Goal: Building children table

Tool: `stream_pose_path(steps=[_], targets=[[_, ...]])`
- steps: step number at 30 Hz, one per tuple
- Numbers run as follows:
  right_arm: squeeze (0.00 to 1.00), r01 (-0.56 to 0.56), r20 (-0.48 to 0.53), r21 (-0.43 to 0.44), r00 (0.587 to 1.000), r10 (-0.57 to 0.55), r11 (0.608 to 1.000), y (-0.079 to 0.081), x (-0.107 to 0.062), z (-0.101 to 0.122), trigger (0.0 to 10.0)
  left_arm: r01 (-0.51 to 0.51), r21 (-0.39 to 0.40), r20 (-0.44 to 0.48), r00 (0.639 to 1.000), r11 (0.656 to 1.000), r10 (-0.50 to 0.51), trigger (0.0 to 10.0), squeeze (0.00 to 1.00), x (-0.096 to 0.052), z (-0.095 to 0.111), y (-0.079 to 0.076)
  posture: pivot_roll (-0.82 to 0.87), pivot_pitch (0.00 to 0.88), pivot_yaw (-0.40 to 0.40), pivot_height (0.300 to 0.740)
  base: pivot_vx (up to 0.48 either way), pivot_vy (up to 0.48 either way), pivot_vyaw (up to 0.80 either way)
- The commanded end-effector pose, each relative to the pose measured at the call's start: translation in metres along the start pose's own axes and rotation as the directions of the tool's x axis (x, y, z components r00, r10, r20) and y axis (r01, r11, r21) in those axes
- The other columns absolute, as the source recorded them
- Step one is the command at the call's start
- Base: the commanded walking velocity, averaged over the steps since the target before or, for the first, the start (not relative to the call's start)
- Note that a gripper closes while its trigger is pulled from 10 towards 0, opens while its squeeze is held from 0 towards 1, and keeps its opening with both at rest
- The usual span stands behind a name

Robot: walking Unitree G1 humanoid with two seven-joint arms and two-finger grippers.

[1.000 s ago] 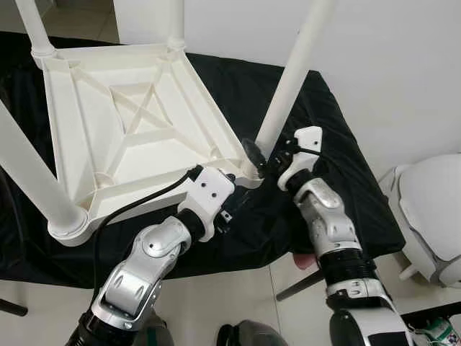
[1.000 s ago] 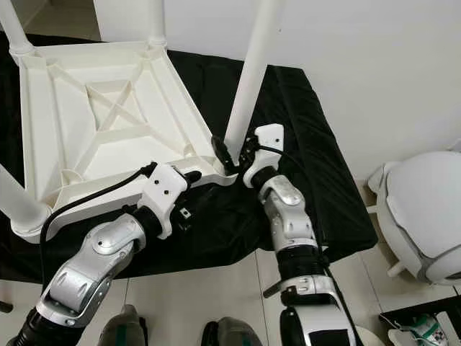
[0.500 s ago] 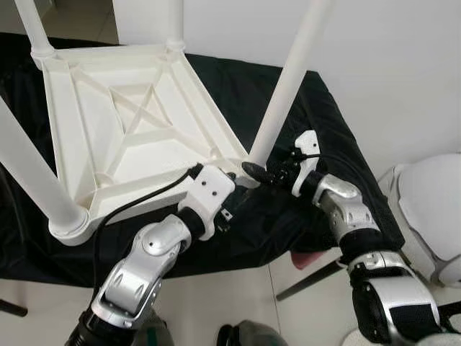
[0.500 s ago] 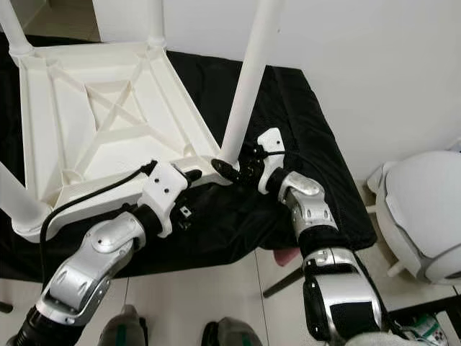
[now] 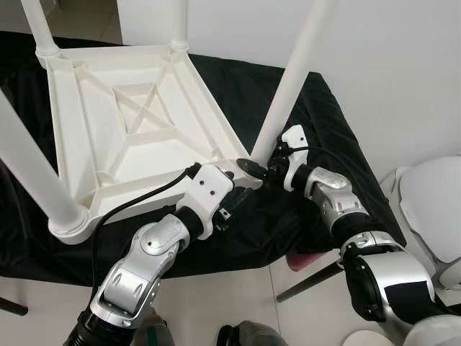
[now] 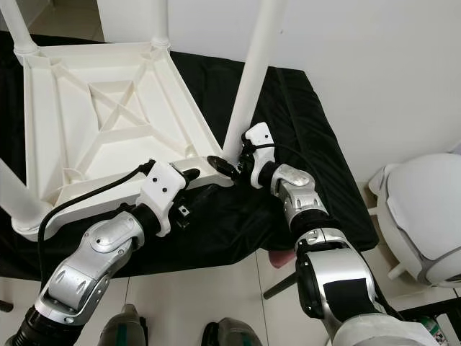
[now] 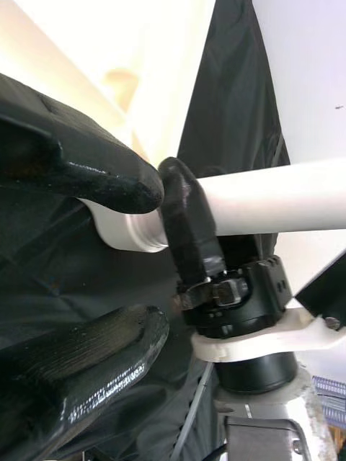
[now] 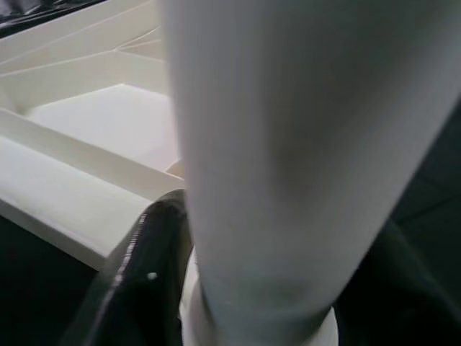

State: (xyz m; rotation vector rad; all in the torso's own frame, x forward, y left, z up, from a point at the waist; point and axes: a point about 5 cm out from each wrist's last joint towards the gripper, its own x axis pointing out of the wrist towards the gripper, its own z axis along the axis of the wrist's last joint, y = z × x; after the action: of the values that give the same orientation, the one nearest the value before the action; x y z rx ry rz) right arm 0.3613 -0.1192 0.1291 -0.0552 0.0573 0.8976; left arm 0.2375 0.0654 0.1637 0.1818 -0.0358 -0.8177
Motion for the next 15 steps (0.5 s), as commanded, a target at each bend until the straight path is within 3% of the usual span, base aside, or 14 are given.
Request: stream_pose_path(steps=[1, 6, 11, 15], targets=[[0.00, -0.041, -0.039, 0.020, 0.998, 0.042, 0.999, 0.007, 0.002, -0.011, 0.0, -0.018, 0.002, 0.004, 1.000, 1.000, 0.018, 10.0, 0.00, -0.001, 0.003, 0.000, 0.08, 0.006, -0.146, 0.740, 0.000, 0.000, 0.00], [0.00, -0.028, -0.040, 0.018, 0.999, 0.029, 0.999, 0.006, 0.000, -0.015, 0.0, -0.026, -0.001, 0.003, 1.000, 1.000, 0.026, 10.0, 0.00, -0.002, 0.003, 0.000, 0.08, 0.015, -0.146, 0.740, 0.000, 0.000, 0.00], [0.00, 0.141, -0.059, -0.019, 0.988, -0.142, 0.990, -0.003, -0.006, -0.018, 0.0, -0.024, -0.009, 0.003, 1.000, 1.000, 0.024, 10.0, 0.00, -0.003, 0.003, -0.001, 0.06, 0.029, -0.139, 0.740, 0.000, 0.000, 0.00], [0.00, 0.174, -0.040, 0.011, 0.984, -0.173, 0.985, -0.003, -0.005, -0.017, 0.0, -0.022, -0.010, 0.002, 1.000, 1.000, 0.022, 10.0, 0.00, -0.002, 0.003, -0.002, 0.06, 0.029, -0.139, 0.740, 0.000, 0.000, 0.00]])
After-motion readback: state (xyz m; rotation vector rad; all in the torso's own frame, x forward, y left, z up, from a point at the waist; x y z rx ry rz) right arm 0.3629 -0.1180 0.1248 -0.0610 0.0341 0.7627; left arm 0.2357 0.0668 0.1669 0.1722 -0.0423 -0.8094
